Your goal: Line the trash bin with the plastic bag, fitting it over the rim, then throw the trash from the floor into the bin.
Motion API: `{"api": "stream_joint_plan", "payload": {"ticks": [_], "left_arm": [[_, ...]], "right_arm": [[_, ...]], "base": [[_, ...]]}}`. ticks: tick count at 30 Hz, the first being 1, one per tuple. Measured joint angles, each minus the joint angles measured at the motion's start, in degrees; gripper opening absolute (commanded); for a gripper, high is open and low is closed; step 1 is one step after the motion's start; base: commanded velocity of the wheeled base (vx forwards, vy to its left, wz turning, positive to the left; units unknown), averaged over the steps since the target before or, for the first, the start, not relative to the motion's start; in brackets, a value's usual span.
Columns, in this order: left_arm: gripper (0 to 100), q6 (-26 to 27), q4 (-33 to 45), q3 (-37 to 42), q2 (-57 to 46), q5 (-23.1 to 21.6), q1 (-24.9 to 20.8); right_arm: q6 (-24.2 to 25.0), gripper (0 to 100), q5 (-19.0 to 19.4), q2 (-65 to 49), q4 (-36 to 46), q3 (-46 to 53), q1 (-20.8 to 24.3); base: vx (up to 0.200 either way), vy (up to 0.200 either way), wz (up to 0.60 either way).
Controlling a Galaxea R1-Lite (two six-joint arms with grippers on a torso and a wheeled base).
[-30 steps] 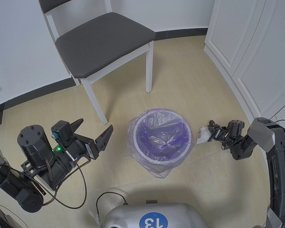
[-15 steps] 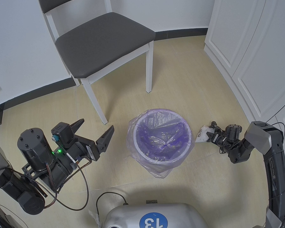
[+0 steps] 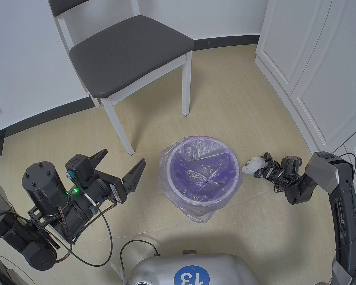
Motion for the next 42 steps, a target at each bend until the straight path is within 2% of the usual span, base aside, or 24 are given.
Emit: {"api": "stream_joint_plan", "payload": {"ticks": [13,15,25,36,42], "left_arm": [[100,0.13,0.02,0.63,-1.99,0.61,-1.82],[100,0.15,0.02,0.73,-1.95,0.61,-1.83],[100,0.55,0.05,0.57,-2.17,0.56,-1.88],[100,1.54,0.13,0.71,-2.91,0.52,-1.88],[100,2.13,0.18,0.88,-3.36,0.55,-1.85]], "right_arm": [[-0.04,0,0.79,-0.02,3.96,-0.84,0.23],[-0.09,0,-0.02,-0.02,4.49,-0.98,0.51],[-4.17,0,-0.65,-3.47,3.50,1.97,0.40],[-7.40,0,-0.43,-24.42,5.69,14.57,1.07],[-8.02,0,-0.51,-37.90,6.27,21.21,3.50]], "base": [[0.000,0.000,0.00],[0.000,0.000,0.00],[0.000,0.000,0.00],[0.000,0.000,0.00],[0.000,0.000,0.00]]}}
